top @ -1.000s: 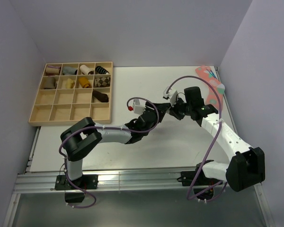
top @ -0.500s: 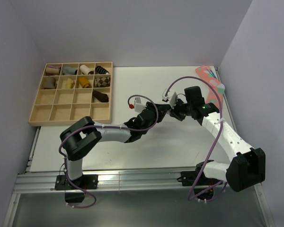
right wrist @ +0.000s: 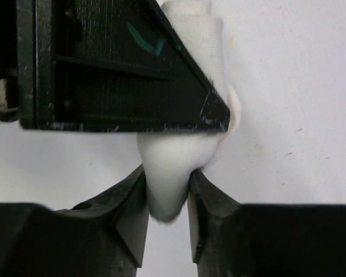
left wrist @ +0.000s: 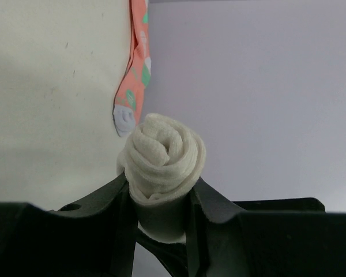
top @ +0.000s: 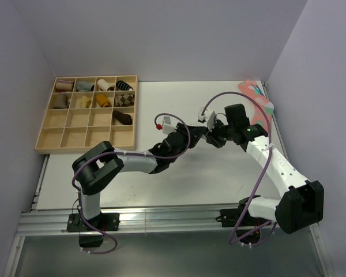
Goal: Roll the socks
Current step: Pick up the sock at the center of the board.
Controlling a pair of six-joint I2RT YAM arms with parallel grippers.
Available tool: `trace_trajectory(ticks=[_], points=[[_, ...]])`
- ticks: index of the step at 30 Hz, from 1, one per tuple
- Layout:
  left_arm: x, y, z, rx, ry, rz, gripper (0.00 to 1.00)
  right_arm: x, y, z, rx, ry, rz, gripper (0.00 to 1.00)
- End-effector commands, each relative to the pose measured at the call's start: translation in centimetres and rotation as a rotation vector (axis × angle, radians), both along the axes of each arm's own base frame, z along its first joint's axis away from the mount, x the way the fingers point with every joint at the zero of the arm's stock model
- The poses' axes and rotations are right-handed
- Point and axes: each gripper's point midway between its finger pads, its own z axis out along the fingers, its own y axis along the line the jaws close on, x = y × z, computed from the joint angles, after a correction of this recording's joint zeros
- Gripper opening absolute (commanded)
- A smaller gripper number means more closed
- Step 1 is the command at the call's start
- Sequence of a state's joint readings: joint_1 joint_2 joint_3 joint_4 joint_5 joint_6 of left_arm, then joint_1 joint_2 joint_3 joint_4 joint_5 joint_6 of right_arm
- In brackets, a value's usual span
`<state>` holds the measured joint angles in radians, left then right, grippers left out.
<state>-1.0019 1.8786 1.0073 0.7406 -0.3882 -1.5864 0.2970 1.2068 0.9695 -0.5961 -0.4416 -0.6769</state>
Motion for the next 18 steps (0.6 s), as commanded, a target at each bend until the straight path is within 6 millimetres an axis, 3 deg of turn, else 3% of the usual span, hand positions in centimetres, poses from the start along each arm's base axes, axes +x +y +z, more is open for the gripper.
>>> trace_trajectory(ticks=[1,8,11,12,14,15,16,18], points=[[1.4,2.0,2.4,-0.018,-0.083,0.044,0.0,-0.2,1.4,2.4,0.074,0.019,-0.011,0.39],[2.1,4.4,3.2,0.011,-0.104,0.076,0.0,0.7,1.1,4.9,0.105,-0.011,-0.065,0.53],[2.5,6.5,3.7,0.023,-0.109,0.112,0.0,0.9,0.9,6.0,0.111,-0.034,-0.083,0.55],[2.6,7.6,5.0,0.013,-0.126,0.131,0.01,0.9,0.8,6.1,0.113,-0.039,-0.084,0.55],[3.3,10.6,4.2,0.064,-0.116,0.176,0.0,1.1,0.5,6.1,0.107,-0.046,-0.095,0.55],[3.2,12.3,5.8,0.066,-0.142,0.2,0.0,1.1,0.3,5.9,0.105,-0.043,-0.099,0.55],[3.2,13.9,4.9,0.102,-0.134,0.215,0.0,1.1,0.2,5.9,0.104,-0.049,-0.092,0.55],[3.8,18.2,5.5,0.143,-0.162,0.254,0.0,1.5,-0.3,5.4,0.107,-0.043,-0.103,0.55]])
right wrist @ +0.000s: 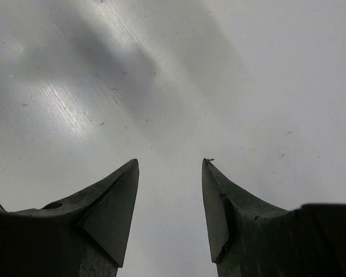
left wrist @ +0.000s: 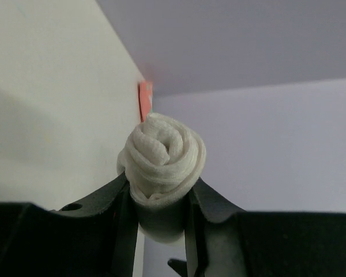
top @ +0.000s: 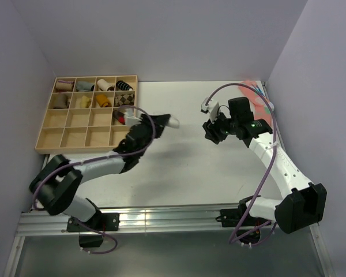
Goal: Roll the socks
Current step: Pick up the sock at the center of the board, then place the sock in the storage box.
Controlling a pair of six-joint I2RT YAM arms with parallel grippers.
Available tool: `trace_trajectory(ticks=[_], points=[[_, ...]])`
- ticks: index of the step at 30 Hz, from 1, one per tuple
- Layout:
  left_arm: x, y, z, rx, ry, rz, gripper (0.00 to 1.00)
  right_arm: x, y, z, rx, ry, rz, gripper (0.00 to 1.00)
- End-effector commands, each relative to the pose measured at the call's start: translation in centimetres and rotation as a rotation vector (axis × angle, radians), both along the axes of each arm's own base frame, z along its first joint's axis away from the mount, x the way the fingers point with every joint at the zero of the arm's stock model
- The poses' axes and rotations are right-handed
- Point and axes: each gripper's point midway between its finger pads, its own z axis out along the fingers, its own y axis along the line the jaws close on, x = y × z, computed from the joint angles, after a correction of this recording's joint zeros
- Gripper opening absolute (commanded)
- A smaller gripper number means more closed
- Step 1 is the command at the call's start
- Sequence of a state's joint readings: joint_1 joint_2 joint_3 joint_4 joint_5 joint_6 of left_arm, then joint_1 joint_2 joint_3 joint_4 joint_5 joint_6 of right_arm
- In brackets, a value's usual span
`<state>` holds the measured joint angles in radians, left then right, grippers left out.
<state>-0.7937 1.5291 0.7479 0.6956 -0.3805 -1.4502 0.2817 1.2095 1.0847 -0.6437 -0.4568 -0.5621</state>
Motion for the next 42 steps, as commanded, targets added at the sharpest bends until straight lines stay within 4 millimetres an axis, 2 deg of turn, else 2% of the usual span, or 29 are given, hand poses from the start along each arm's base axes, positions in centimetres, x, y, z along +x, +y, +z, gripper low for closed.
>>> trace_trajectory(ticks=[1,2,4,5,7,8,9,10,11,13,14,16,17,18,19,20,21,24,25,26,33,42], points=[[0.9,6.7,1.9,0.077,-0.071,0.081,0.0,0.7,-0.8,1.5,0.019,-0.049,-0.018,0.55],[1.7,9.5,3.1,0.089,-0.113,0.103,0.0,0.9,-1.0,1.2,0.022,-0.038,-0.022,0.55],[2.4,12.4,2.8,0.12,-0.118,0.121,0.0,1.2,-1.2,1.0,0.022,-0.038,-0.022,0.55],[3.3,15.1,3.1,0.147,-0.133,0.154,0.0,1.3,-1.2,0.8,0.029,-0.03,-0.018,0.55],[4.3,17.5,2.7,0.171,-0.124,0.187,0.0,1.6,-1.4,0.6,0.031,-0.026,-0.02,0.55],[5.2,19.8,2.8,0.178,-0.132,0.222,0.0,1.7,-1.4,0.4,0.032,-0.023,-0.019,0.55],[5.7,19.9,2.1,0.18,-0.132,0.173,0.0,1.7,-1.4,0.4,0.039,-0.019,-0.017,0.55],[6.3,20.7,2.3,0.173,-0.148,0.178,0.0,1.8,-1.4,0.3,0.037,-0.02,-0.015,0.55],[7.5,22.6,1.1,0.181,-0.125,0.208,0.0,1.8,-1.5,0.0,0.036,-0.013,-0.016,0.55],[8.6,23.2,1.4,0.178,-0.16,0.172,0.0,2.0,-1.6,-0.1,0.036,-0.017,-0.014,0.55],[9.6,24.3,-0.1,0.185,-0.13,0.182,0.0,2.0,-1.8,-0.2,0.034,-0.016,-0.015,0.55],[10.4,25.0,0.5,0.172,-0.186,0.144,0.0,2.0,-2.0,-0.6,0.033,-0.007,-0.013,0.55],[10.8,25.9,0.2,0.16,-0.189,0.149,0.0,2.0,-2.0,-0.7,0.031,-0.003,-0.01,0.55],[11.5,26.5,-1.3,0.152,-0.162,0.148,0.0,2.0,-2.2,-0.9,0.03,0.001,-0.011,0.55],[11.8,26.7,-1.9,0.144,-0.149,0.135,0.0,2.1,-2.5,-1.0,0.026,0.0,-0.013,0.55],[12.1,27.9,-1.7,0.14,-0.182,0.156,0.0,2.1,-2.5,-1.2,0.025,0.004,-0.012,0.55],[12.6,28.4,-3.2,0.128,-0.152,0.158,0.0,2.2,-2.6,-1.3,0.024,0.005,-0.012,0.55],[13.7,30.0,-5.5,0.119,-0.111,0.159,0.0,2.1,-2.9,-1.7,0.018,0.011,-0.013,0.54],[13.9,30.3,-5.9,0.122,-0.107,0.156,0.0,2.2,-3.1,-1.8,0.014,0.008,-0.012,0.54],[14.2,30.7,-7.1,0.127,-0.085,0.158,0.0,2.2,-3.3,-2.1,0.011,0.014,-0.014,0.54],[15.6,32.3,-8.4,0.182,-0.05,0.182,0.0,2.3,-3.5,-2.8,0.007,0.033,-0.009,0.54],[15.7,33.5,-11.8,0.223,0.057,0.195,0.0,2.4,-3.3,-3.1,0.012,0.046,0.002,0.53]])
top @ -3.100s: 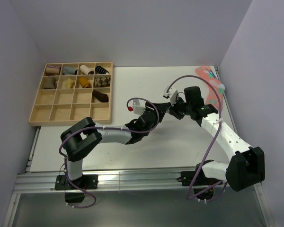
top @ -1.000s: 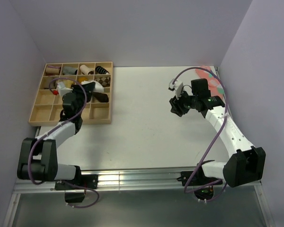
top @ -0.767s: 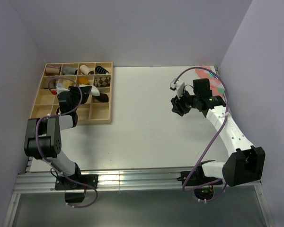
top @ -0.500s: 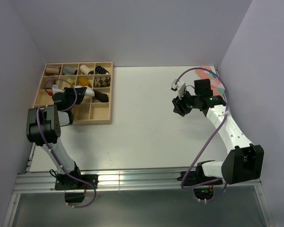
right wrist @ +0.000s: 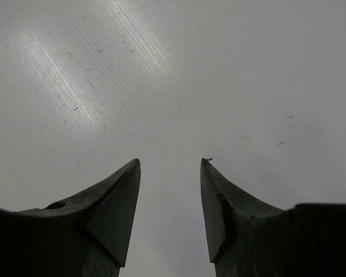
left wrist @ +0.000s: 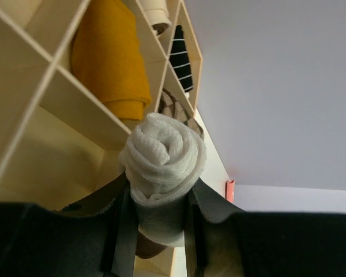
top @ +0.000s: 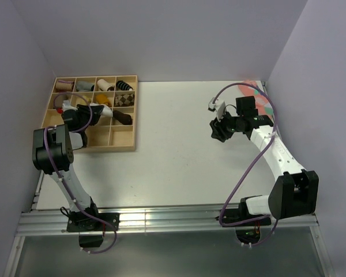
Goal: Roll the socks
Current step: Place the sock in the storage box.
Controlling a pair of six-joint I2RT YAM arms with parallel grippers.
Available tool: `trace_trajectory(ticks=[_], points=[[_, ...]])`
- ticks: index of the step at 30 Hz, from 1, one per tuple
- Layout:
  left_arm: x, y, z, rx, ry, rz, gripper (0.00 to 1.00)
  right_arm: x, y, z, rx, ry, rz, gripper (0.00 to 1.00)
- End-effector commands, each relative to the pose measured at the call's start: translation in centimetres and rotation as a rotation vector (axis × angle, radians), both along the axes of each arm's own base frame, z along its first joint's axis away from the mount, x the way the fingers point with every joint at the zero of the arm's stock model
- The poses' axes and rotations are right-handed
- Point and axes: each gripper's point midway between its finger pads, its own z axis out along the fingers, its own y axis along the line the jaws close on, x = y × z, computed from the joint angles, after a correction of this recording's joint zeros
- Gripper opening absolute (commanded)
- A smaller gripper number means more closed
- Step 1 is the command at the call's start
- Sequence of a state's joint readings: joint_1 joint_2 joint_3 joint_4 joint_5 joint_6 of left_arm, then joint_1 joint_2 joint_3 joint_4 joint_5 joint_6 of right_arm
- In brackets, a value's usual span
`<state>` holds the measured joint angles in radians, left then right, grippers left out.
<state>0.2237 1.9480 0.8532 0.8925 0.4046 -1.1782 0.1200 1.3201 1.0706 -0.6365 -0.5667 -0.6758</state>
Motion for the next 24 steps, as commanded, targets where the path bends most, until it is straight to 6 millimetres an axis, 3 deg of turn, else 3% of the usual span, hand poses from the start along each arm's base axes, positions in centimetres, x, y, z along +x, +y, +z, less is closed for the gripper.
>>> trace_trajectory(ticks=[1,6,11,19,24], points=[[0.4,0.8,-0.9,0.04,0.013,-0.005,0.0,0.2,0.1,0.0,0.011,-0.014,0.015,0.53],[0.3,1.4,-3.2,0.034,0.089,0.006,0.0,0.1,0.0,-0.2,0.004,-0.012,0.019,0.53],[0.6,2.3,-3.8,0.057,0.149,0.046,0.0,-0.1,0.0,-0.4,-0.003,-0.012,0.025,0.53],[-0.2,3.8,-7.1,0.111,0.37,0.114,0.0,-0.3,0.1,-0.3,0.002,-0.001,0.03,0.53],[-0.1,4.4,-8.2,0.155,0.483,0.134,0.0,-0.4,0.1,-0.2,0.004,0.005,0.035,0.53]])
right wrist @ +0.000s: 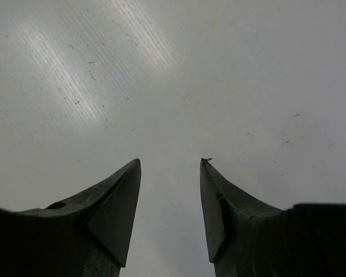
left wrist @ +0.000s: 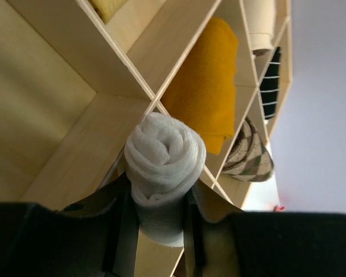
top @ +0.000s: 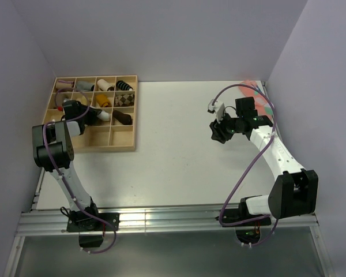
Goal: Roll the socks
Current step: Place the sock in the storage box.
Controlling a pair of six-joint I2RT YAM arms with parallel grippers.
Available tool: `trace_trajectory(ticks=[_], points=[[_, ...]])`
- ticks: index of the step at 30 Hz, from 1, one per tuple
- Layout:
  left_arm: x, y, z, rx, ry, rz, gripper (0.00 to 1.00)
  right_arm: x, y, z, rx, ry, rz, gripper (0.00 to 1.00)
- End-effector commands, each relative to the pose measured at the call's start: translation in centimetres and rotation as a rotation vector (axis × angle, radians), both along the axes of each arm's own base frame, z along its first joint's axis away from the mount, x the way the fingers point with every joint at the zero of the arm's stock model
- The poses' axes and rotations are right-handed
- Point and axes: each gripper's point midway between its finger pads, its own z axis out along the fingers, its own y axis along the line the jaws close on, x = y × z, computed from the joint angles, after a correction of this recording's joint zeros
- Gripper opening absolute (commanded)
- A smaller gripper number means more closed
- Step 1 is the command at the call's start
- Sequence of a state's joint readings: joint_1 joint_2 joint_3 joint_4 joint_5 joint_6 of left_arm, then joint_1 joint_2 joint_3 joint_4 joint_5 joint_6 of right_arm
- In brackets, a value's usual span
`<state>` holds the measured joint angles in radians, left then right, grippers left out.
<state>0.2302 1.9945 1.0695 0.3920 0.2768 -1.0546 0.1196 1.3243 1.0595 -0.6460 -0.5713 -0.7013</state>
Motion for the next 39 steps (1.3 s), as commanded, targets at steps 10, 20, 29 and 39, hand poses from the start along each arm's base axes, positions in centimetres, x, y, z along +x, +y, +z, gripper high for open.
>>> trace_trajectory(ticks=[10,20,29,39], points=[[-2.9,1.8,-5.7,0.15,0.401,0.094,0.01,-0.5,-0.1,0.4,-0.006,0.009,0.024,0.53],[-4.1,0.3,-7.2,0.168,0.543,0.046,0.0,-0.9,-0.4,0.4,-0.027,0.023,0.028,0.53],[-6.0,1.1,-7.7,0.149,0.645,0.163,0.05,-1.7,-0.8,0.5,-0.046,0.026,0.027,0.53],[-6.4,1.7,-5.8,0.233,0.691,0.239,0.27,-2.6,-1.2,0.5,-0.063,0.017,0.024,0.53]])
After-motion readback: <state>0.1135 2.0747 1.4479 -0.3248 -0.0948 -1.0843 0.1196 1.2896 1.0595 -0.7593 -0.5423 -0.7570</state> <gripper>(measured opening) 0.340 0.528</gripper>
